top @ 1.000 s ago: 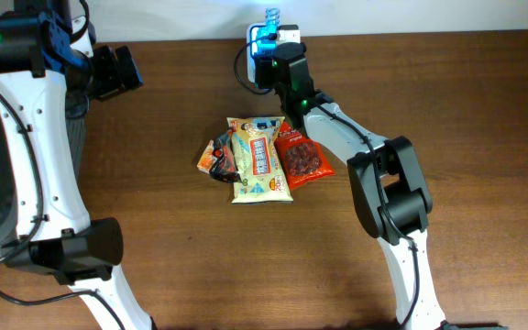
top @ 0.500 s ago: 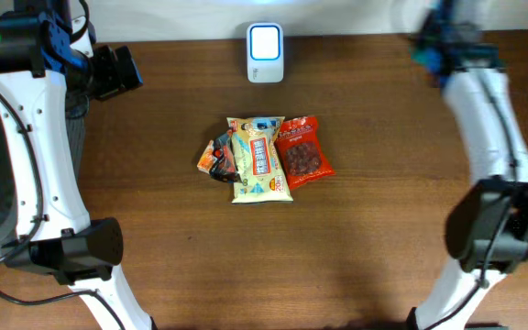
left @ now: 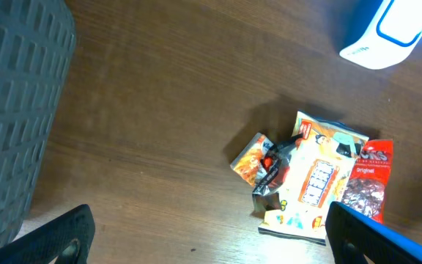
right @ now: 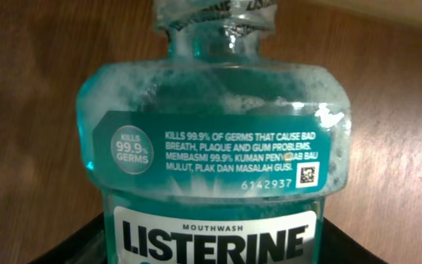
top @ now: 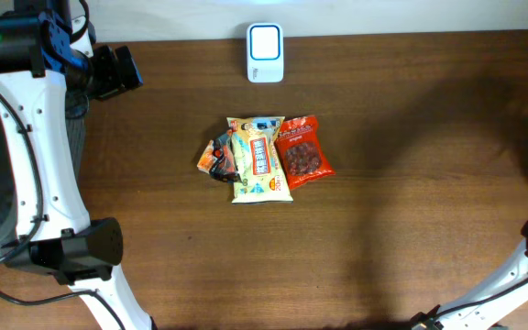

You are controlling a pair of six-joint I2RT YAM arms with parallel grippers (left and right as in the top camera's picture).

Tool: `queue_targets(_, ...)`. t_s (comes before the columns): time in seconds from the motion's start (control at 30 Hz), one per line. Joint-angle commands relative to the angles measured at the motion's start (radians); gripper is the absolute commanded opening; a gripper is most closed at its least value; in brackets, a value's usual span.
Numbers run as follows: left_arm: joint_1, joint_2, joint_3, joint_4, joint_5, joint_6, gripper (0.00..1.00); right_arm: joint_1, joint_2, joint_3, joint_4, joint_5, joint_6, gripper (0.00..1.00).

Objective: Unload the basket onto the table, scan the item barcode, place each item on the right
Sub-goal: 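Carry the mouthwash to the right edge and release it, then grasp the red HACKS candy bag with the right gripper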

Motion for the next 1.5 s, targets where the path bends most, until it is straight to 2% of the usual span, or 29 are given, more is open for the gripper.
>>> queue_targets(0.0,0.002,-0.005,0.003,0.0,0.01,0.012,0.99,-0.025,0.002,0.013,0.011,0.012,0.004,0.86)
queue_targets(0.07,0.002,-0.005,0.003,0.0,0.01,0.012,0.99,-0.025,0.002,0.013,0.009,0.012,-0.041,1.0)
queue_targets(0.2,0.002,-0.005,0.003,-0.001,0.01,0.012,0.99,-0.017,-0.027,0.021,-0.032,-0.049,-0.076,0.98)
queue_targets(0.27,0.002,-0.005,0.003,-0.001,0.01,0.012,0.99,0.011,-0.074,0.036,-0.037,-0.235,-0.135,0.99)
queue_targets(0.3,0.002,-0.005,0.003,-0.001,0.01,0.012,0.99,0.031,-0.098,0.04,-0.037,-0.405,-0.175,0.99)
queue_targets(0.37,0.002,-0.005,0.003,-0.001,0.01,0.012,0.99,0.112,-0.126,0.04,-0.009,-0.882,-0.241,0.99)
queue_targets(0.43,0.002,-0.005,0.003,-0.001,0.01,0.012,0.99,0.233,-0.12,0.039,-0.01,-1.101,-0.241,0.99)
queue_targets(0.5,0.002,-0.005,0.003,0.0,0.01,0.012,0.99,0.353,-0.118,0.039,-0.039,-1.137,-0.275,0.99)
queue_targets(0.57,0.002,-0.005,0.003,-0.001,0.01,0.012,0.99,0.518,-0.117,0.039,-0.101,-1.091,-0.363,0.99)
queue_targets(0.67,0.002,-0.005,0.003,-0.001,0.01,0.012,0.99,0.757,-0.11,0.039,-0.195,-0.745,-0.394,0.99)
queue_targets(0.73,0.002,-0.005,0.003,0.0,0.01,0.012,0.99,0.882,-0.107,0.039,-0.231,-0.581,-0.394,0.89)
queue_targets(0.77,0.002,-0.005,0.003,-0.001,0.01,0.012,0.99,0.962,-0.107,0.039,-0.251,-0.502,-0.394,0.76)
queue_targets(0.8,0.002,-0.005,0.003,0.0,0.01,0.012,0.99,1.026,-0.107,0.039,-0.272,-0.437,-0.394,0.72)
queue_targets(0.87,0.002,-0.005,0.003,0.0,0.01,0.012,0.99,1.09,-0.107,0.039,-0.306,-0.37,-0.394,0.65)
queue_targets(0.9,0.002,-0.005,0.003,-0.001,0.01,0.012,0.99,1.13,-0.106,0.039,-0.333,-0.336,-0.394,0.54)
queue_targets(0.93,0.002,-0.005,0.003,-0.001,0.01,0.012,0.99,1.167,-0.098,0.036,-0.34,-0.33,-0.394,0.47)
queue_targets(1.07,0.002,-0.005,0.003,0.0,0.01,0.012,0.99,1.226,-0.048,0.006,-0.333,-0.278,-0.371,0.47)
queue_targets(1.17,0.002,-0.005,0.003,0.0,0.01,0.012,0.99,1.226,-0.026,-0.039,-0.292,-0.274,-0.371,0.48)
queue_targets(1.33,0.002,-0.005,0.003,-0.001,0.01,0.012,0.99,1.221,0.011,-0.097,-0.236,-0.138,-0.362,0.49)
queue_targets(1.47,0.002,-0.005,0.003,-0.001,0.01,0.012,0.99,1.172,0.014,-0.108,-0.236,-0.058,-0.28,0.48)
